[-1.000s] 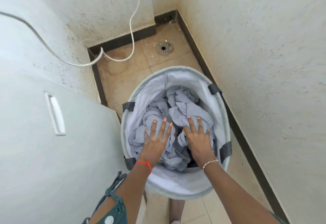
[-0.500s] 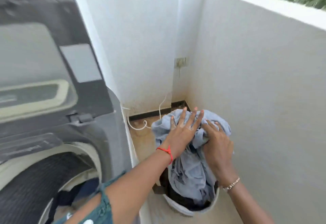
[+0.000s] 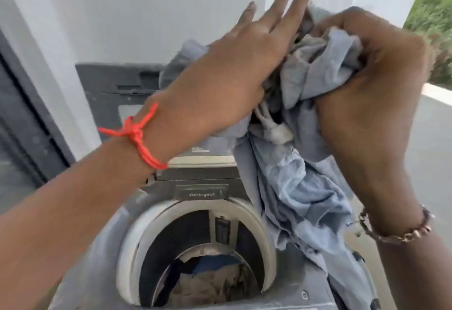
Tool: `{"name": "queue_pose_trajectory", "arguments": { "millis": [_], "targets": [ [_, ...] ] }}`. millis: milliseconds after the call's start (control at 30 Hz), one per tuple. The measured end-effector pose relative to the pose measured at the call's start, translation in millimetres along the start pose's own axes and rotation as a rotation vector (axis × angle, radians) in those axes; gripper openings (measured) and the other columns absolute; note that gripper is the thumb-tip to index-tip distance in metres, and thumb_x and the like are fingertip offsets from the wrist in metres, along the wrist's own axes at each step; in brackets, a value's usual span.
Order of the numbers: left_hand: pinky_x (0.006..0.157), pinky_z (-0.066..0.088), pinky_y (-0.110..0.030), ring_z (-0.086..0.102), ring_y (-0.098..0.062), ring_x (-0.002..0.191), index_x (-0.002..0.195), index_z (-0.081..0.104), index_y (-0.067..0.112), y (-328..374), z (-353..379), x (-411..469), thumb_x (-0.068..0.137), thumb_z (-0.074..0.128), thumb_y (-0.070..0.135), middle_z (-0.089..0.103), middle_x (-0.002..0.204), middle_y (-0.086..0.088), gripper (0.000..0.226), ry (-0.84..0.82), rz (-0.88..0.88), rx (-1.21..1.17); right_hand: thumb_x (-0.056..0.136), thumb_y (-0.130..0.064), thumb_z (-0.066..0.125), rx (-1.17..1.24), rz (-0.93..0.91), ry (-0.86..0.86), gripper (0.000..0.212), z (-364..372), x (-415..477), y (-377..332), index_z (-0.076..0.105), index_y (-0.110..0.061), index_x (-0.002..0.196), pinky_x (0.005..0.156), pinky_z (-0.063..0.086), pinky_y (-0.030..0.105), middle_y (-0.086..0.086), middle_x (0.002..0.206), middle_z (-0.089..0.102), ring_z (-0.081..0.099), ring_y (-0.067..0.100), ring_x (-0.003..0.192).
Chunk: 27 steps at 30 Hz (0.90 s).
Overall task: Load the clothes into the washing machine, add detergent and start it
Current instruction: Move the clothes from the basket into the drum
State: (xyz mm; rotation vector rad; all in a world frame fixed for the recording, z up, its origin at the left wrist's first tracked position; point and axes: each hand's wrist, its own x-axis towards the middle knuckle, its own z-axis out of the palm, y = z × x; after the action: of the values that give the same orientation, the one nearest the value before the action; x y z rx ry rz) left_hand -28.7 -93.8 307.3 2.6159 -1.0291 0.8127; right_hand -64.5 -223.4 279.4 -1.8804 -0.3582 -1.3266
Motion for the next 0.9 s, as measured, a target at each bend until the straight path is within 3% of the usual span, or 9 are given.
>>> {"name": "queue_pose_trajectory", "arguments": {
  "millis": [133,200,333,433,533,600,700,833,900],
  "targets": [
    [0.111,0.025,-0.058,-0.003,-0.032,0.146,0.139,-0.032,0.031,-45.7,38.7,-68.1,0.079,0.030,-0.015,-0.010,0.159,0.001,0.098,-0.049,-0.138,0.070,0.074,0.003,0.060,0.029,0.092,-0.100,0.013,66.2,-61.0,-1.1,0.062,-0.010,0.077,0.057,0.049,0.035,0.001,0.068,0.063,0.058,0.014,0.064],
    [0.111,0.023,-0.059,-0.005,-0.031,0.146,0.138,-0.034,0.034,-64.4,87.9,-106.9,0.082,0.038,-0.013,-0.015,0.158,0.005,0.102,-0.117,-0.277,0.104,0.069,0.008,0.056,0.076,0.204,-0.170,0.027,99.0,-110.4,17.9,0.064,-0.012,0.086,0.075,0.054,0.033,0.000,0.081,0.069,0.063,0.010,0.078],
    [0.089,0.048,-0.060,0.032,-0.038,0.137,0.148,-0.013,0.018,-88.9,175.2,-171.1,0.068,0.049,-0.009,0.024,0.155,-0.007,0.104,-0.184,-0.314,0.302,0.069,0.005,0.055,0.000,0.406,-0.416,0.046,142.9,-203.6,65.3,0.062,-0.019,0.108,0.094,0.050,0.042,0.004,0.121,0.065,0.056,0.022,0.120],
    [0.081,0.049,-0.063,0.047,-0.037,0.127,0.147,0.012,0.013,-95.4,211.5,-198.0,0.053,0.063,-0.014,0.041,0.147,-0.010,0.110,-0.360,-0.336,0.327,0.071,0.008,0.056,-0.015,0.545,-0.778,0.055,150.4,-223.4,91.9,0.058,-0.017,0.121,0.102,0.039,0.026,0.005,0.133,0.055,0.043,0.020,0.131],
    [0.084,0.043,-0.069,0.049,-0.037,0.125,0.144,0.029,0.018,-97.8,239.9,-216.2,0.046,0.051,-0.020,0.048,0.142,-0.012,0.108,-0.467,-0.297,0.334,0.072,-0.004,0.070,-0.086,0.647,-1.178,0.077,137.1,-208.5,121.9,0.036,-0.017,0.140,0.096,0.035,0.023,0.007,0.140,0.045,0.041,0.021,0.130],
    [0.092,0.033,-0.072,0.033,-0.037,0.135,0.146,0.023,0.016,-95.1,244.4,-219.1,0.049,0.047,-0.022,0.037,0.148,-0.014,0.108,-0.518,-0.266,0.302,0.069,-0.006,0.073,-0.214,0.593,-1.189,0.090,117.0,-199.3,141.7,0.026,-0.021,0.144,0.092,0.040,0.025,0.006,0.141,0.042,0.048,0.025,0.121],
    [0.106,-0.004,-0.068,-0.025,-0.030,0.135,0.140,-0.024,0.017,-89.8,236.6,-217.1,0.071,0.044,-0.020,-0.027,0.148,-0.009,0.104,-0.624,-0.220,0.205,0.070,-0.016,0.073,-0.540,0.301,-1.090,0.096,83.2,-194.2,157.1,0.016,-0.032,0.146,0.094,0.042,0.033,-0.003,0.148,0.032,0.050,0.024,0.118],
    [0.101,-0.018,-0.063,-0.034,-0.027,0.131,0.135,-0.034,0.020,-90.8,234.4,-204.6,0.079,0.054,-0.009,-0.035,0.144,-0.004,0.109,-0.587,-0.265,0.207,0.065,-0.036,0.080,-0.893,0.471,-1.280,0.120,61.8,-200.3,187.3,-0.012,-0.045,0.142,0.101,0.034,0.065,0.004,0.152,-0.014,-0.001,0.038,0.143],
    [0.098,-0.021,-0.061,-0.036,-0.027,0.130,0.135,-0.035,0.018,-91.0,235.8,-203.3,0.080,0.058,-0.006,-0.034,0.146,-0.005,0.110,-0.555,-0.262,0.205,0.074,-0.024,0.073,-0.977,0.531,-1.383,0.095,59.3,-210.0,198.2,0.011,-0.043,0.143,0.090,0.045,0.061,0.007,0.151,0.000,0.005,0.039,0.140]
  ]
}}
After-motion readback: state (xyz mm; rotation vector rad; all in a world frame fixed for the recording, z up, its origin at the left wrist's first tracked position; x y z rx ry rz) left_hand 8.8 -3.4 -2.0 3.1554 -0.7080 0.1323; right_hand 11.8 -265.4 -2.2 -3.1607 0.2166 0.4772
